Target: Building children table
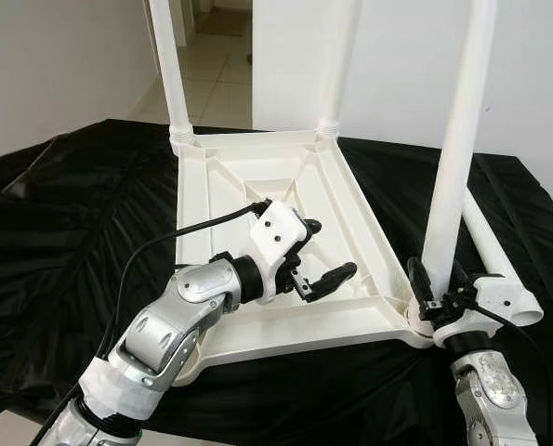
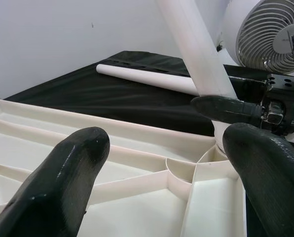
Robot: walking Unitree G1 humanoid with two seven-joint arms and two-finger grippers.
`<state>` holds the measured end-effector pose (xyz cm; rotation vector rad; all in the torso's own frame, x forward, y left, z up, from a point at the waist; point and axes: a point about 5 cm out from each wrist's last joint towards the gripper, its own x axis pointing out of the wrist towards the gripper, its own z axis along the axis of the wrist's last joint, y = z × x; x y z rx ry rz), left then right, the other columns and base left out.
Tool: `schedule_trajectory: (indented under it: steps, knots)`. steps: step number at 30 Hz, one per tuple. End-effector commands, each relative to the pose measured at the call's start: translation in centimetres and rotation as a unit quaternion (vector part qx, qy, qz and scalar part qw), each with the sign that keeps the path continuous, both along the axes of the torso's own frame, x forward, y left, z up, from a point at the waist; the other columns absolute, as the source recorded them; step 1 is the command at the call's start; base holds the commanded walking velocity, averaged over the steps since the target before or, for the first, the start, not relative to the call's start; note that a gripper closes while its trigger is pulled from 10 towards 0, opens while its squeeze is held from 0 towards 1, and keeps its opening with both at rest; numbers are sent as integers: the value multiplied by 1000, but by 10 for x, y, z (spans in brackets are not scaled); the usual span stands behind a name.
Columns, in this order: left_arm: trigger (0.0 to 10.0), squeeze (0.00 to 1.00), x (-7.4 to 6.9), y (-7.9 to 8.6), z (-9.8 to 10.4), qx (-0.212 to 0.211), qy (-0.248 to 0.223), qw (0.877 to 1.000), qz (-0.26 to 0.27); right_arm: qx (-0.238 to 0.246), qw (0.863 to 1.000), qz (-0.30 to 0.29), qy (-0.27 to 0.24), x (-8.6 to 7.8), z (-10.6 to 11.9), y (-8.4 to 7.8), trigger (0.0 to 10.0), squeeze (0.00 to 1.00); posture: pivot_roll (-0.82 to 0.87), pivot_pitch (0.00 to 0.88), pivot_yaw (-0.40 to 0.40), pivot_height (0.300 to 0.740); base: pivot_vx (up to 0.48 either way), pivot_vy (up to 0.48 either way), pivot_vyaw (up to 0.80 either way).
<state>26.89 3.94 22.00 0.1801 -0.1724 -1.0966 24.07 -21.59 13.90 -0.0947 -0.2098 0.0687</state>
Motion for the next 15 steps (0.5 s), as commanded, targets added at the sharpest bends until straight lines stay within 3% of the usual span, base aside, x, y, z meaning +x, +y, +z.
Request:
schedule_trajectory:
  steps: [1, 15]
  knots:
    - [10000, 0, -2, -1, 2, 9, -2, 1000, -23, -1, 995, 1, 100, -12, -40, -1, 10000, 0, -31, 96, 38, 740, 0, 0, 0]
    - [10000, 0, 0, -1, 3, 8, -2, 1000, -23, 0, 1000, 31, 1, 6, 16, 3, 10000, 0, -32, 92, 36, 740, 0, 0, 0]
